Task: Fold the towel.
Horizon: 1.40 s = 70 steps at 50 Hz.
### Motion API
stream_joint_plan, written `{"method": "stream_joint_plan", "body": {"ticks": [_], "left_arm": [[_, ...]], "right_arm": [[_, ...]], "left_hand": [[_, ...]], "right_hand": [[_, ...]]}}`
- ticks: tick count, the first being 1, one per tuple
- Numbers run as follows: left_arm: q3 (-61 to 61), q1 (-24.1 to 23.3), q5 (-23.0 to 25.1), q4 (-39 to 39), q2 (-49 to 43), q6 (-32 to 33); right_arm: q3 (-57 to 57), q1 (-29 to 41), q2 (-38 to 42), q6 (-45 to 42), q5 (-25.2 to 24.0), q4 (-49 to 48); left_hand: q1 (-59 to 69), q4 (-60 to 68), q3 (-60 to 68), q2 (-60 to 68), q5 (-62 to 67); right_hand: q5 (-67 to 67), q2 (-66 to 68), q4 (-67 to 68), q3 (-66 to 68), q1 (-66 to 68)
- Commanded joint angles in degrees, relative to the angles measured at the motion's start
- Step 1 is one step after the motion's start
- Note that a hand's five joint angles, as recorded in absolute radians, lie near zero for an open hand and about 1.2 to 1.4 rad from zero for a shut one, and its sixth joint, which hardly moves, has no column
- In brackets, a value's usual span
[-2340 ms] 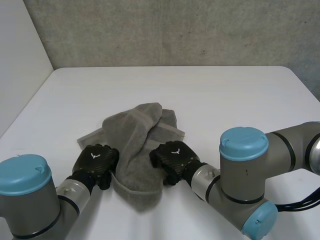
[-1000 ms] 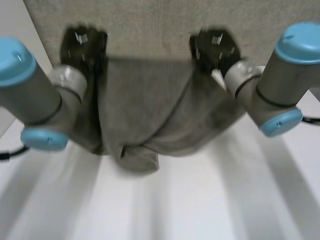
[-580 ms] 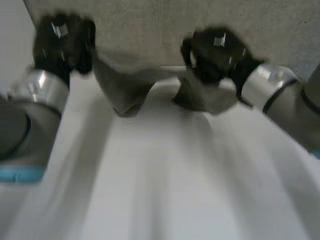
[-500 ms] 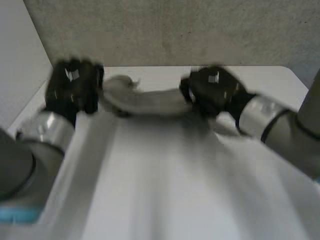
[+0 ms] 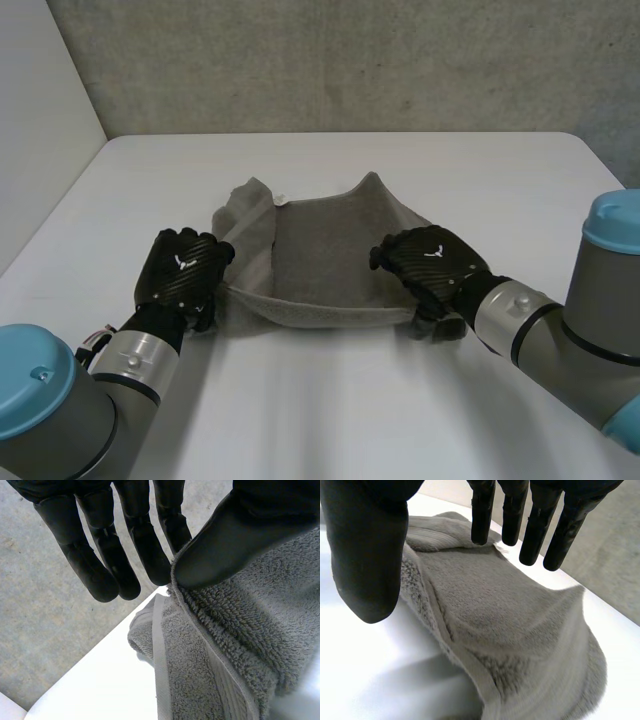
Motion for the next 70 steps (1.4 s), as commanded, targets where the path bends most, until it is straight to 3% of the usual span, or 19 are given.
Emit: {"method": "stream_joint_plan", "body": {"ticks": [1,14,27,32,34,35,37,38,43,46,70], "left_arm": [[-0.6,-0.1,-0.1,0.7,0.0,-0.4],[-0.4,0.0,-0.1,0.7,-1.1,-0.5],[-0.8,0.1,0.0,0.8,-1.3,-0.6],[-0.8,0.1,0.0,0.7,-2.1,-0.6],[-0.8,0.0,0.0,0.7,-2.2,-0.6],[-0.8,0.1,0.0,0.7,-2.3,-0.6],[-0.8,0.0,0.0,0.7,-2.3,-0.5],[-0.8,0.0,0.0,0.7,-2.3,-0.5],[-0.8,0.1,-0.1,0.6,-2.3,0.0],[-0.9,0.1,-0.1,0.4,-2.3,0.3],[-1.1,0.8,-0.2,-0.8,-2.5,0.3]], "right_arm": [[5.5,-1.0,-4.1,1.8,3.6,-2.5],[14.3,-4.6,-8.8,1.8,3.9,-9.8],[10.9,-7.7,1.4,1.8,6.3,-17.3],[9.2,-9.2,4.7,3.3,6.3,-17.2],[8.9,-10.1,5.1,4.7,6.0,-17.4],[8.9,-10.1,5.1,4.7,6.0,-17.4],[9.2,-11.5,4.9,5.9,5.8,-18.1],[9.2,-11.5,4.9,5.9,5.8,-18.1],[9.4,-12.9,4.7,7.9,5.6,-18.8],[9.4,-13.6,4.7,8.0,5.6,-18.8],[10.9,-18.6,3.1,8.1,6.3,-19.2]], "left_hand": [[-3.2,-6.4,-8.7,-6.5,-15.5],[-3.2,-6.4,-8.7,-6.5,-15.5],[-3.2,-6.4,-8.7,-6.5,-15.5],[-3.2,-6.4,-8.7,-6.5,-15.5],[-3.2,-6.4,-8.7,-6.5,-15.5],[-3.2,-6.4,-8.7,-6.5,-15.5],[-3.2,-6.4,-8.7,-6.5,-15.5],[-3.2,-6.4,-8.7,-6.5,-15.5],[-29.9,-33.1,-35.3,-33.2,-42.2],[-36.1,-39.4,-41.6,-39.4,-48.5],[-37.0,-40.2,-42.5,-40.3,-49.3]], "right_hand": [[-2.6,-5.5,-4.5,-5.7,-5.4],[-6.1,-9.0,-8.0,-9.2,-8.9],[5.8,2.9,3.9,2.7,3.0],[20.1,17.2,18.2,17.0,17.3],[38.3,35.5,36.4,35.2,35.6],[38.4,35.6,36.5,35.3,35.7],[59.5,56.6,57.6,56.4,56.7],[59.6,56.7,57.7,56.5,56.8],[59.6,56.7,57.7,56.5,56.8],[59.6,56.7,57.7,56.5,56.8],[59.6,56.7,57.7,56.5,56.8]]}}
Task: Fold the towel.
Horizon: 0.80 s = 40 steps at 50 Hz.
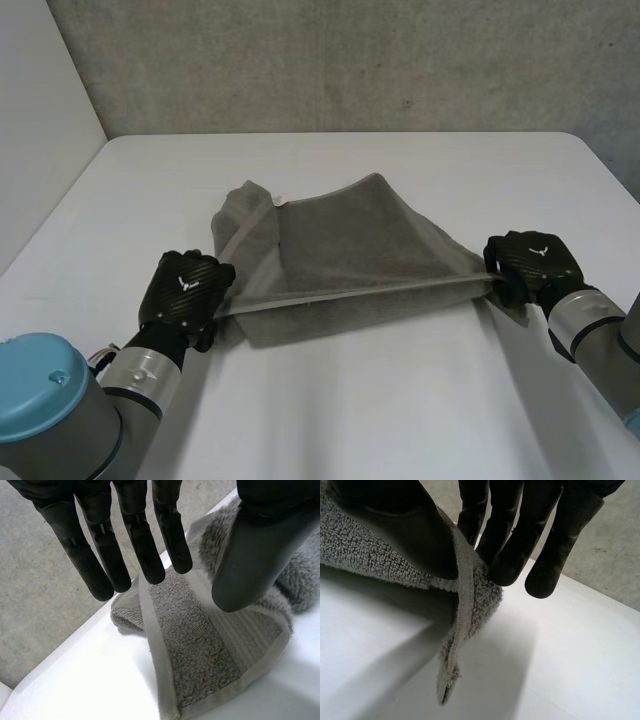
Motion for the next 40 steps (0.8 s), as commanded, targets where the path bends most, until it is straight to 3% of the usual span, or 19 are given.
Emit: {"method": "stream_joint_plan", "body": {"ticks": [1,7,12,14,21,31,40], "left_arm": [[0.2,0.4,-0.1,-0.6,0.6,-0.1],[0.3,5.6,0.9,-6.0,2.6,-0.2],[1.4,6.3,4.1,-13.4,2.3,-0.3],[2.1,6.6,6.5,-16.5,1.4,-0.5],[2.8,6.8,7.5,-16.5,-0.5,-0.4],[4.4,7.0,11.9,-14.0,-4.1,-0.7],[7.3,6.8,12.6,-12.0,-7.0,-0.7]], "right_arm": [[-0.1,-2.5,0.0,0.1,0.4,-0.3],[-0.3,-3.7,0.1,0.1,0.4,-0.1],[-0.2,-3.7,0.1,0.2,0.3,-0.1],[-0.2,-3.7,0.0,0.2,0.3,-0.1],[0.0,-3.7,0.1,0.2,0.2,0.2],[0.1,-3.7,0.0,0.2,0.2,0.2],[0.1,-3.8,0.1,0.2,0.1,0.3]], "left_hand": [[-6.4,-6.9,-6.4,-6.3,-15.9],[-4.3,-4.9,-4.3,-4.3,-13.9],[-6.4,-6.9,-6.4,-6.3,-15.9],[-14.7,-15.3,-14.7,-14.6,-24.3],[-23.5,-24.1,-23.5,-23.4,-33.1],[-19.7,-20.2,-19.7,-19.6,-29.2],[-17.0,-17.5,-17.0,-16.9,-26.5]], "right_hand": [[3.4,3.9,3.3,3.7,3.5],[3.4,3.9,3.3,3.7,3.5],[3.4,3.9,3.3,3.7,3.5],[3.4,3.9,3.3,3.7,3.5],[3.4,3.9,3.3,3.7,3.5],[3.4,3.9,3.3,3.7,3.5],[3.4,3.9,3.3,3.7,3.5]]}}
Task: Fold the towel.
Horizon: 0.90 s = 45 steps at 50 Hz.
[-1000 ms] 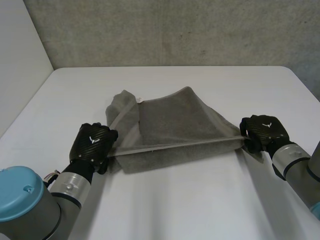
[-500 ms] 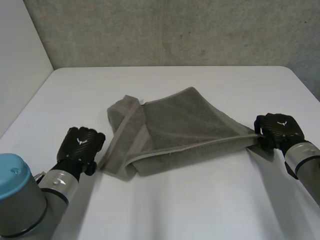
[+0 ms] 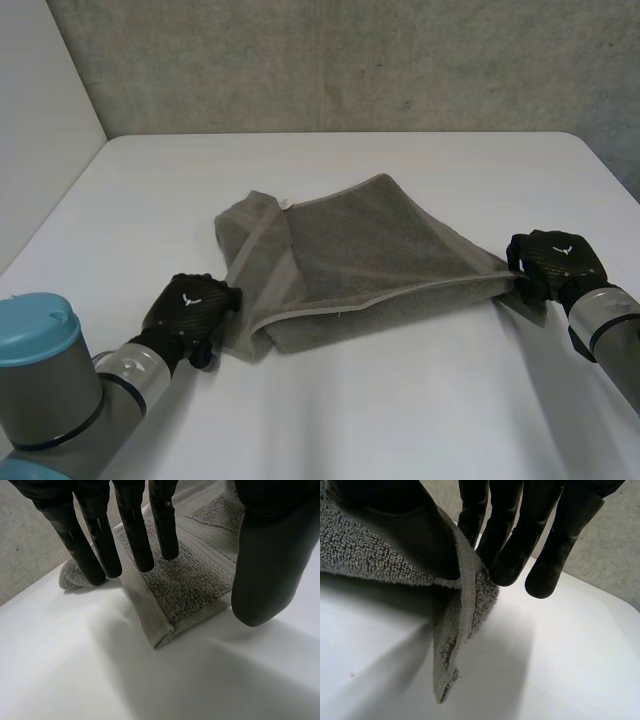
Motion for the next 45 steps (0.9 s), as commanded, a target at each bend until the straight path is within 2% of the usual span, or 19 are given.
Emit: {"method": "stream_joint_plan", "body": {"ticks": [1,24,33,45], "left_arm": [[3.0,-0.3,0.4,1.2,-2.9,0.1],[8.6,-1.1,0.2,0.8,-8.4,0.6],[9.8,-2.2,0.4,0.7,-8.4,0.2],[10.7,-3.3,0.3,0.6,-7.9,-0.2]], "right_arm": [[0.0,-0.1,0.0,-0.1,-0.1,0.0],[0.3,0.0,0.1,-0.1,-0.5,0.1],[0.3,0.1,0.2,-0.3,-0.5,0.1],[0.2,0.4,0.5,-0.5,-0.7,0.1]], "left_hand": [[-1.5,-1.4,-1.4,-1.6,-11.9],[0.8,0.9,0.9,0.7,-9.5],[21.3,21.4,21.4,21.2,11.0],[23.7,23.8,23.8,23.6,13.4]], "right_hand": [[3.4,3.9,3.3,3.7,3.4],[3.4,3.9,3.3,3.7,3.4],[3.4,3.9,3.3,3.7,3.4],[3.4,3.9,3.3,3.7,3.4]]}}
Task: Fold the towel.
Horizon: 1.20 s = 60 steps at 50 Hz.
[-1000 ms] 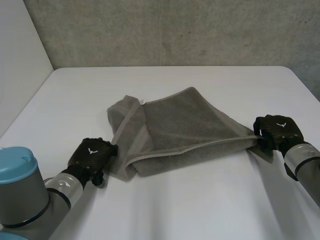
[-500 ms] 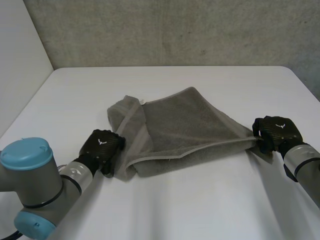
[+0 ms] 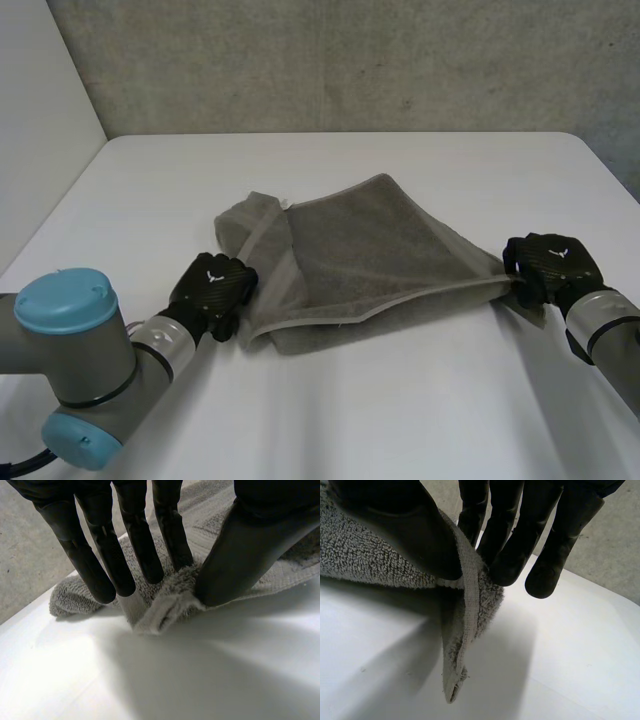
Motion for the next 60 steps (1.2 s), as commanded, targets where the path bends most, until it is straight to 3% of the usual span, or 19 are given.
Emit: {"method": "stream_joint_plan", "body": {"ticks": [1,8,12,24,31,38,43,45,50,57,59,60], "left_arm": [[0.1,-0.4,-0.1,0.0,0.3,-0.1],[0.1,-0.5,0.0,0.0,-0.2,0.0],[0.0,-0.5,-0.1,0.0,-0.3,-0.2],[-0.3,-0.3,-1.2,-0.3,2.2,0.1],[-2.1,0.2,-7.3,-0.8,13.0,-1.3],[-5.2,-0.5,-7.5,-6.2,20.1,-4.9],[-5.6,-1.7,-7.3,-9.8,17.3,-4.7],[-3.9,-2.0,-7.7,-9.5,10.9,-4.6],[-0.8,-1.4,-7.8,-8.9,5.3,-3.4],[-0.5,-0.8,-7.4,-8.8,5.8,-2.8],[-0.8,-0.8,-7.4,-8.8,6.3,-2.8],[-1.4,-0.9,-7.4,-8.8,7.2,-2.9]], "right_arm": [[-0.1,0.1,0.2,-0.1,-0.1,0.0],[-0.1,0.3,0.4,-0.2,-0.2,0.0],[-0.1,0.3,0.4,-0.2,-0.2,0.0],[0.1,0.0,-1.1,-0.2,0.1,0.2],[1.0,0.0,-4.4,-0.1,0.0,0.2],[1.6,0.5,-6.7,0.1,0.3,0.3],[1.6,0.7,-6.3,0.0,0.2,0.3],[1.6,0.7,-6.0,-0.1,0.2,0.4],[1.7,1.5,-5.7,-0.2,0.1,0.4],[2.4,2.2,-5.5,-0.3,-0.1,0.4],[2.4,2.4,-5.5,-0.3,-0.2,0.4],[2.4,2.4,-5.5,-0.3,-0.2,0.4]], "left_hand": [[-6.5,-6.2,-6.9,-6.7,-16.3],[-3.8,-3.6,-4.2,-4.0,-13.6],[12.0,12.2,11.5,11.7,2.2],[12.0,12.2,11.6,11.7,2.2],[12.0,12.2,11.6,11.7,2.2],[12.0,12.2,11.6,11.7,2.2],[12.0,12.2,11.6,11.7,2.2],[12.0,12.2,11.6,11.7,2.2],[12.0,12.2,11.6,11.7,2.2],[12.0,12.2,11.6,11.7,2.2],[9.3,9.6,8.9,9.1,-0.4],[-2.2,-1.9,-2.6,-2.4,-11.9]], "right_hand": [[3.4,3.9,3.3,3.7,3.4],[3.4,3.9,3.3,3.7,3.4],[3.4,3.9,3.3,3.7,3.4],[3.4,3.9,3.3,3.7,3.4],[3.4,3.9,3.3,3.7,3.4],[3.4,3.9,3.3,3.7,3.4],[3.4,3.9,3.3,3.7,3.4],[3.4,3.9,3.3,3.7,3.4],[3.4,3.9,3.3,3.7,3.4],[3.4,3.9,3.3,3.7,3.4],[3.4,3.9,3.3,3.7,3.4],[3.4,3.9,3.3,3.7,3.4]]}}
